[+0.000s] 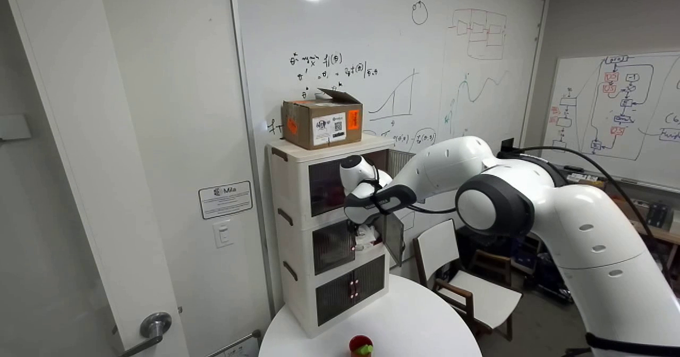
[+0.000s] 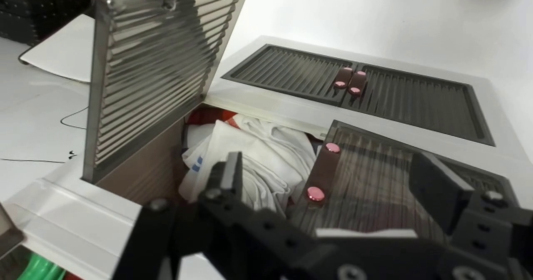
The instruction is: Open the cabinet
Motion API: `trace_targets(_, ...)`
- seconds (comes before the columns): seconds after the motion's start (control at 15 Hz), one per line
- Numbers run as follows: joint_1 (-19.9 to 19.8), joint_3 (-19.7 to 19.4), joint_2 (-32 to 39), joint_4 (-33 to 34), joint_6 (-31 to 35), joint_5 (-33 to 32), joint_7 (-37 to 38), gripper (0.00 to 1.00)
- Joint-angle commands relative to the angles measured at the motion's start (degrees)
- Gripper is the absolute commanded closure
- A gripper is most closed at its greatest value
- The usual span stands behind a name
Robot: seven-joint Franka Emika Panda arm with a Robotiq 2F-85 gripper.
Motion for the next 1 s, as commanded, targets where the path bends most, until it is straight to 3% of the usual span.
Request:
trace_targets(0.0,-0.4,-1.1,5.4,7.0,1.6,2.0,-3.2,0.00)
trace_targets(0.93,-2.1,1.0,15.7,19.6,5.3,8.1,-18.4,0.00)
